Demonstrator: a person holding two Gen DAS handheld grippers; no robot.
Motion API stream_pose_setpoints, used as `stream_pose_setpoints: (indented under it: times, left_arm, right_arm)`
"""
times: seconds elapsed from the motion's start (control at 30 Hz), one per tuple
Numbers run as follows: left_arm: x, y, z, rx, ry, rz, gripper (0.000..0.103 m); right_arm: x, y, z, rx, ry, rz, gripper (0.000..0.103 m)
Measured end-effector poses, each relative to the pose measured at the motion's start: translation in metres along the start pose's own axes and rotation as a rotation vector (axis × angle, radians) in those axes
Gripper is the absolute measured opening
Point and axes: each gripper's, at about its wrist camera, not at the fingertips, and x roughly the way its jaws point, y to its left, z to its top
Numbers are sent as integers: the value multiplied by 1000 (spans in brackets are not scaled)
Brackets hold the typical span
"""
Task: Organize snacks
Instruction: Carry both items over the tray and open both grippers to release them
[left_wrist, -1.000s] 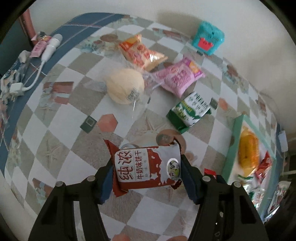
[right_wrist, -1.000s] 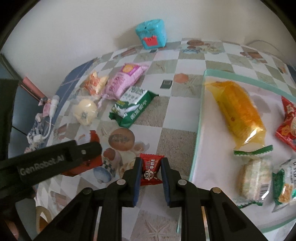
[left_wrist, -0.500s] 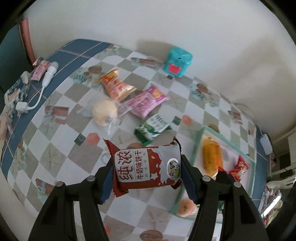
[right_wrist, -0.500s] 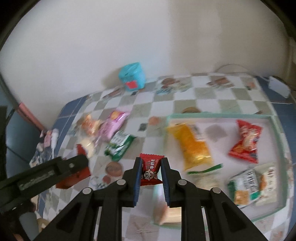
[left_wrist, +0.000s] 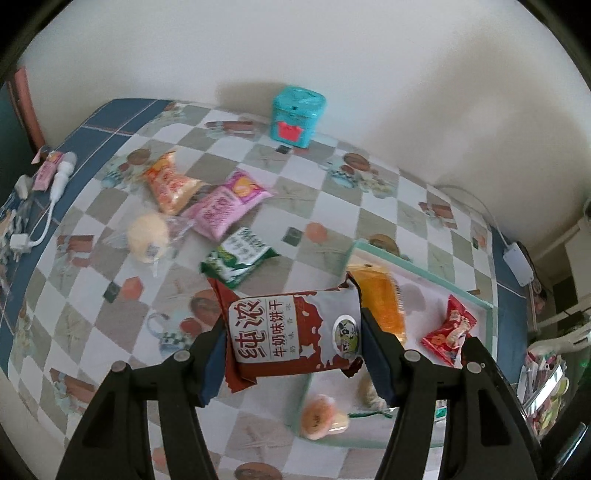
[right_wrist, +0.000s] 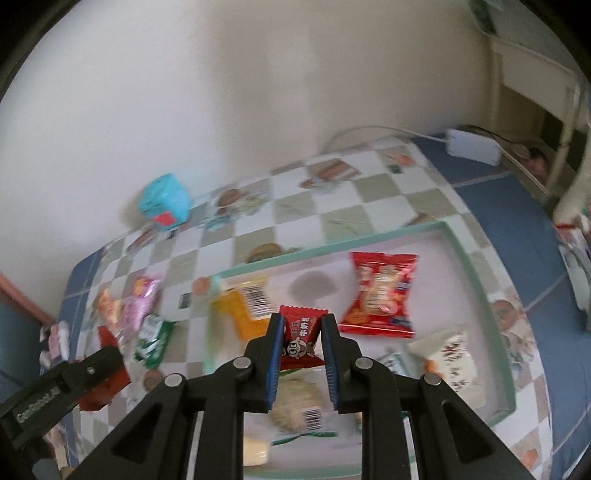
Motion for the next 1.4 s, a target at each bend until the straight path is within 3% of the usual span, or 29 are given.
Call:
stream_pose_setpoints:
  times: [0.3, 0.57, 0.87, 1.4]
  left_arm:
    - [22, -46, -5, 90, 34, -45, 66]
    - [41, -56, -14, 109, 90, -70, 66]
    - [55, -61, -25, 146, 136, -48, 66]
    - [64, -52, -29, 124, 170, -34, 67]
  right_arm:
    - [13, -48, 8, 107, 18, -82, 22]
    - [19, -63, 5, 149, 58, -117, 22]
    - [23, -64, 1, 162, 87, -110, 22]
    - [29, -54, -3, 113, 129, -106, 22]
